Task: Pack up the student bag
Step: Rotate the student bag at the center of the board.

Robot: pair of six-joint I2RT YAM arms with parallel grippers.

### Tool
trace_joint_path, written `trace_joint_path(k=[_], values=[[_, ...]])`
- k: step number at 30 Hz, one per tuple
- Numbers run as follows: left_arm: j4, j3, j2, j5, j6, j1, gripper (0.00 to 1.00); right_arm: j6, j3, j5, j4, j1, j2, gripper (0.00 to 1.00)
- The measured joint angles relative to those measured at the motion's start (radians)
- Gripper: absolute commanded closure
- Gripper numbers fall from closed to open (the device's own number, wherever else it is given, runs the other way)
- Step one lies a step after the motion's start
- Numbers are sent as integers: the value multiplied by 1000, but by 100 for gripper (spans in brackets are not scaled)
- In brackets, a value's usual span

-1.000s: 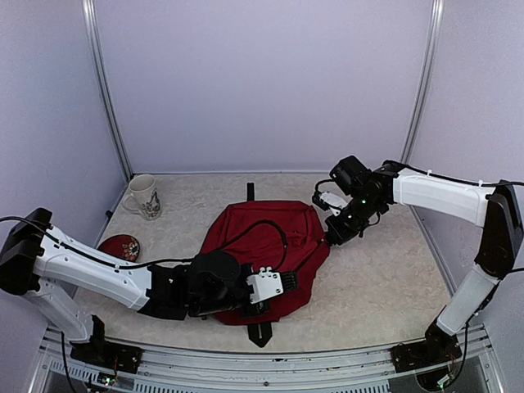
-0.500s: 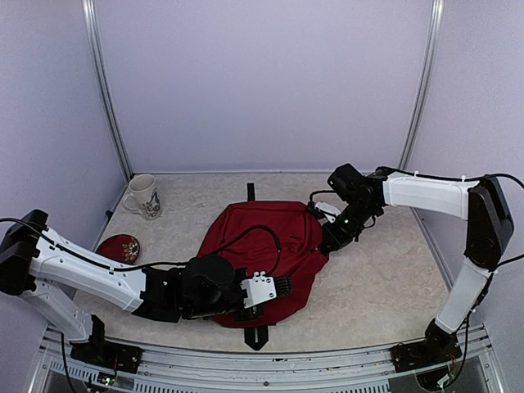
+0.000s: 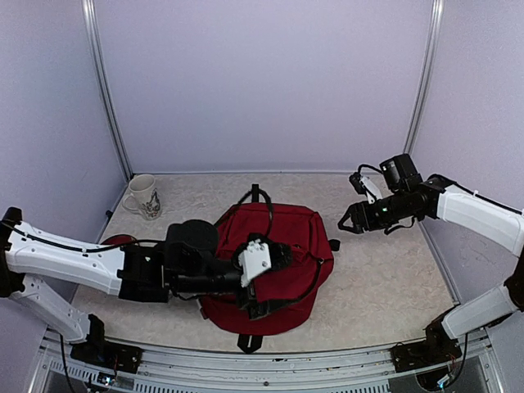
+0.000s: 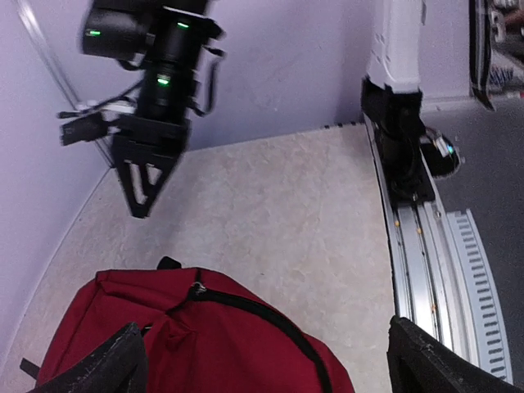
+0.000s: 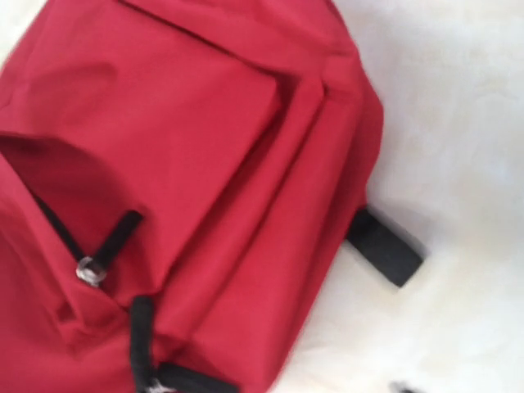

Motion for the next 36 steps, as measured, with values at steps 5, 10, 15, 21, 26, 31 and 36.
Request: trace_joint_path(k=[5, 10, 15, 21, 26, 31, 36], values=[[1, 1, -119, 63, -179, 275, 13, 174, -209, -67, 162, 35, -31, 18], [-84, 6, -52, 2, -393, 605, 22, 349, -338, -121, 333, 127, 3, 17], [-137, -65, 71, 26, -528, 729, 19, 469, -403, -188, 516, 155, 85, 45], [-133, -63, 186, 103, -569, 697, 19, 486, -404, -217, 566, 105, 184, 100], [-131, -54, 217, 153, -571, 663, 24, 390, -324, -228, 459, -19, 218, 100], [-139, 43, 277, 138, -536, 548, 26, 187, 13, -172, 270, -136, 380, 100], [-161, 188, 430, 110, -483, 391, 29, 49, 323, -90, 151, -161, 565, 100]])
